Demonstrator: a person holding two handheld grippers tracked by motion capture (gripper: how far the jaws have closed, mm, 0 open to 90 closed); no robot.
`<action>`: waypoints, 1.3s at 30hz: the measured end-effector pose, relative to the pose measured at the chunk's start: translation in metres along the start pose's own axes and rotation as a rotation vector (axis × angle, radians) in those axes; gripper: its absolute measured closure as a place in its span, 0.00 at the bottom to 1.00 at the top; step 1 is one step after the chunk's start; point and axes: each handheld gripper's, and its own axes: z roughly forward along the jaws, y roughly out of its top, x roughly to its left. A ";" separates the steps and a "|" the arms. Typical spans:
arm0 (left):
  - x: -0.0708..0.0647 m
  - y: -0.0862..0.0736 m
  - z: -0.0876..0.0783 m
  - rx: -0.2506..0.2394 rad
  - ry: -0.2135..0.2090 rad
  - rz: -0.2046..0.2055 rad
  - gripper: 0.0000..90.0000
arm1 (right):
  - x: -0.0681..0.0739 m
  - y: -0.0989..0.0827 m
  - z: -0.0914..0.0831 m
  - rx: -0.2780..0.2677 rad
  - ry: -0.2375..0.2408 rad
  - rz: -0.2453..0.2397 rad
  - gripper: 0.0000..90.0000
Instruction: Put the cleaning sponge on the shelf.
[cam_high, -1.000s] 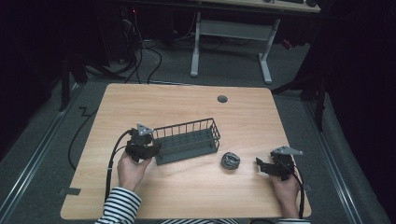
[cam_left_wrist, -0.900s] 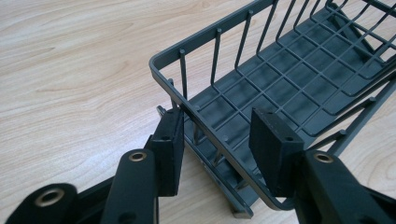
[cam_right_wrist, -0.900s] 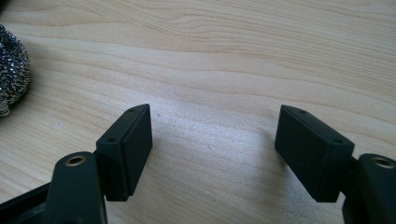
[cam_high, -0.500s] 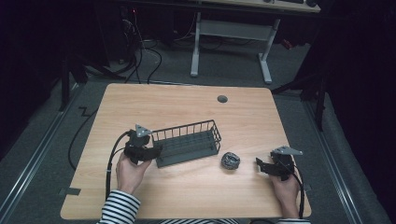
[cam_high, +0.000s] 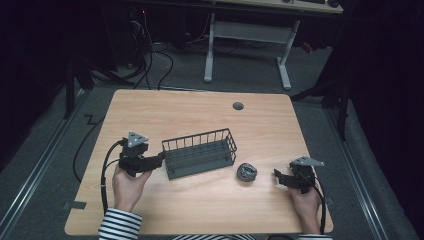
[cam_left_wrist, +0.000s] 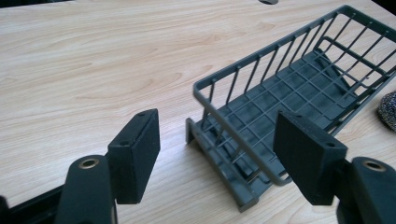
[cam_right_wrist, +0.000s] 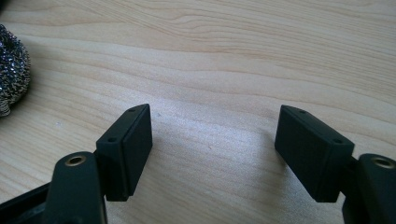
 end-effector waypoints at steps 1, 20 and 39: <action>0.002 -0.002 -0.002 -0.004 0.005 -0.003 0.36 | 0.000 0.000 0.000 0.000 0.000 0.000 0.31; 0.033 -0.045 -0.015 0.002 0.054 -0.099 0.36 | 0.000 0.000 0.000 -0.001 -0.001 0.000 0.31; 0.045 -0.070 -0.007 0.030 0.077 -0.144 0.36 | 0.001 0.000 0.000 0.000 -0.003 0.003 0.31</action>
